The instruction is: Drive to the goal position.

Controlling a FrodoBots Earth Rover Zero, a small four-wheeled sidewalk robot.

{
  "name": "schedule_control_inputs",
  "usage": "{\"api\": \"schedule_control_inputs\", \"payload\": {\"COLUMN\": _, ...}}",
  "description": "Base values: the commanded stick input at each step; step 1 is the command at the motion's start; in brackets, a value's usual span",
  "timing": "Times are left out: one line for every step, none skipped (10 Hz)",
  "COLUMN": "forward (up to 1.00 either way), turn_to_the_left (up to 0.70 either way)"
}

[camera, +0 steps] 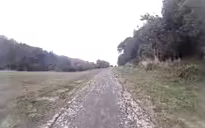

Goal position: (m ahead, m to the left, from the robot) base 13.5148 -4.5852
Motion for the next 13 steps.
{"api": "schedule_control_inputs", "payload": {"forward": 0.45, "turn_to_the_left": 0.00}}
{"api": "schedule_control_inputs", "payload": {"forward": 0.45, "turn_to_the_left": 0.00}}
{"api": "schedule_control_inputs", "payload": {"forward": 0.45, "turn_to_the_left": 0.00}}
{"api": "schedule_control_inputs", "payload": {"forward": 0.45, "turn_to_the_left": 0.00}}
{"api": "schedule_control_inputs", "payload": {"forward": 0.45, "turn_to_the_left": 0.00}}
{"api": "schedule_control_inputs", "payload": {"forward": 0.45, "turn_to_the_left": 0.00}}
{"api": "schedule_control_inputs", "payload": {"forward": 0.45, "turn_to_the_left": 0.00}}
{"api": "schedule_control_inputs", "payload": {"forward": 0.45, "turn_to_the_left": 0.00}}
{"api": "schedule_control_inputs", "payload": {"forward": 0.45, "turn_to_the_left": 0.00}}
{"api": "schedule_control_inputs", "payload": {"forward": 0.45, "turn_to_the_left": 0.00}}
{"api": "schedule_control_inputs", "payload": {"forward": 0.45, "turn_to_the_left": 0.00}}
{"api": "schedule_control_inputs", "payload": {"forward": 0.45, "turn_to_the_left": 0.00}}
{"api": "schedule_control_inputs", "payload": {"forward": 0.45, "turn_to_the_left": 0.00}}
